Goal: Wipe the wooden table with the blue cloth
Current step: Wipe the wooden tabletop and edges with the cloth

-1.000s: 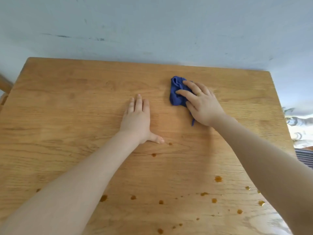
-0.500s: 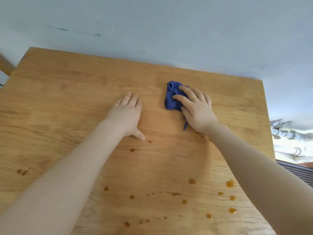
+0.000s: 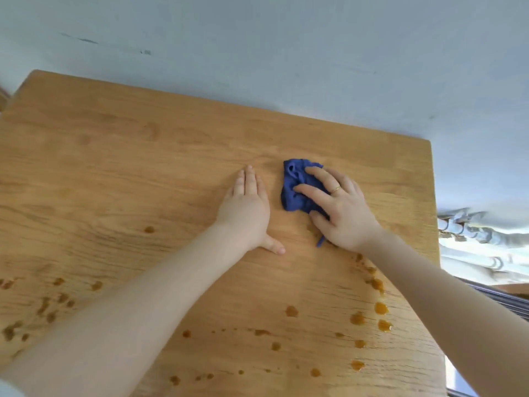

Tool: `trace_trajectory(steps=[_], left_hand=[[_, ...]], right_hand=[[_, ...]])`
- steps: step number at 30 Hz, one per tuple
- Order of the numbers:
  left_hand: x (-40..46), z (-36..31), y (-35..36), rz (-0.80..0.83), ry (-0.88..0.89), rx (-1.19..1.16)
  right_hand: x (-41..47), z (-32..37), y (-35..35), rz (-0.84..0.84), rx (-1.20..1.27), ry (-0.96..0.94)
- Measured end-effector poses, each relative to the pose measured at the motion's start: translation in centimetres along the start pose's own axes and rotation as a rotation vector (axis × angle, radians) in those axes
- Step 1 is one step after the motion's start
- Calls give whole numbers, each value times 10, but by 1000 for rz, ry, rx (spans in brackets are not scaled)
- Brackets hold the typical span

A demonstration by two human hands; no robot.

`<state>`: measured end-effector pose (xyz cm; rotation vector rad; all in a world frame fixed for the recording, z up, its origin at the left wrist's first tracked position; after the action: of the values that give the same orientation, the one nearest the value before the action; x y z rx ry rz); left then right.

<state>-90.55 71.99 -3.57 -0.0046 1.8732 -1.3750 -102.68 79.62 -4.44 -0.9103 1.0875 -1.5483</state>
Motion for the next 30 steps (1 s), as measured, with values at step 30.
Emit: trace_trajectory(steps=[30], left_hand=[[4,5,5,-37,-69,-124]], right_hand=[[-35,8,-4,-17,27,57]])
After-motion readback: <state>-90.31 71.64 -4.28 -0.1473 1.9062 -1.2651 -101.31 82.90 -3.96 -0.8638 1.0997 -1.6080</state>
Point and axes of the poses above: each hand's wrist, its own x-axis towards the middle knuckle, its own y-axis out of the palm, z = x × y, the point moved 7 cm from there along x, towards the middle knuckle, and after that the axes turned 6 degrees about y, right-handed, at the moved point
